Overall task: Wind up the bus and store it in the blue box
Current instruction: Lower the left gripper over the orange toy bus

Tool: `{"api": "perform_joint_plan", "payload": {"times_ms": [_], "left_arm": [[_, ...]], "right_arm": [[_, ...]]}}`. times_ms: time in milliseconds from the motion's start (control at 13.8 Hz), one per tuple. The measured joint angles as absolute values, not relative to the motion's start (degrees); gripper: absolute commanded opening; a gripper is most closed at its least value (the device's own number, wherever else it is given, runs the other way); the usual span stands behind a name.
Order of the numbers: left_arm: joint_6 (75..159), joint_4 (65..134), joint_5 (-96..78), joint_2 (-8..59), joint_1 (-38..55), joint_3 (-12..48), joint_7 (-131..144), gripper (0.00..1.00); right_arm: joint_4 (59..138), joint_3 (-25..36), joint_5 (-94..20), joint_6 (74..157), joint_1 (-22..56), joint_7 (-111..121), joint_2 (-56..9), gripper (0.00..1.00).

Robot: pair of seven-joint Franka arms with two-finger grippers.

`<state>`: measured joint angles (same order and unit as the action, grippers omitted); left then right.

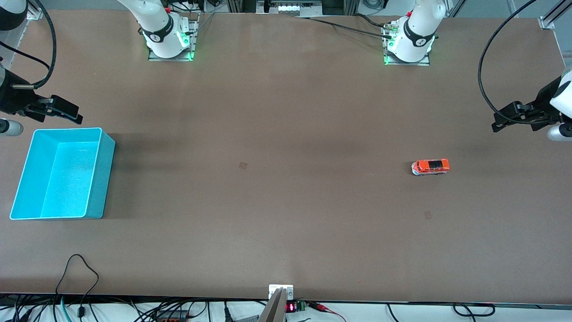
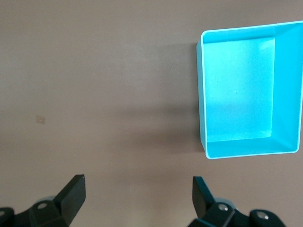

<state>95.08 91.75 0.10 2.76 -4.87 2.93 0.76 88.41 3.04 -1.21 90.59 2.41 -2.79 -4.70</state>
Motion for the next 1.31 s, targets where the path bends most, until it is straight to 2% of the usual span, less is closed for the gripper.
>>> {"api": "perform_joint_plan", "payload": {"times_ms": [653,1088,1305], "left_arm": [[93.57,91.84,-5.79,3.46,-3.73,3.21,0.74,1.00],[92.19,92.21,-6.43,12.28,1.44,3.43,0.78,1.00],[96.20,93.02,-6.42,16.66,0.74,3.15,-6.24,1.00]], "right_arm": [[88.40,3.04,-1.21,90.56,2.41,-2.79,-4.70,1.00],[88.41,3.04,-1.21,90.53,2.41,-2.79,-4.71,1.00],[88.41,3.05,-1.21,90.53,2.41,-2.79,-4.72,1.00]]}}
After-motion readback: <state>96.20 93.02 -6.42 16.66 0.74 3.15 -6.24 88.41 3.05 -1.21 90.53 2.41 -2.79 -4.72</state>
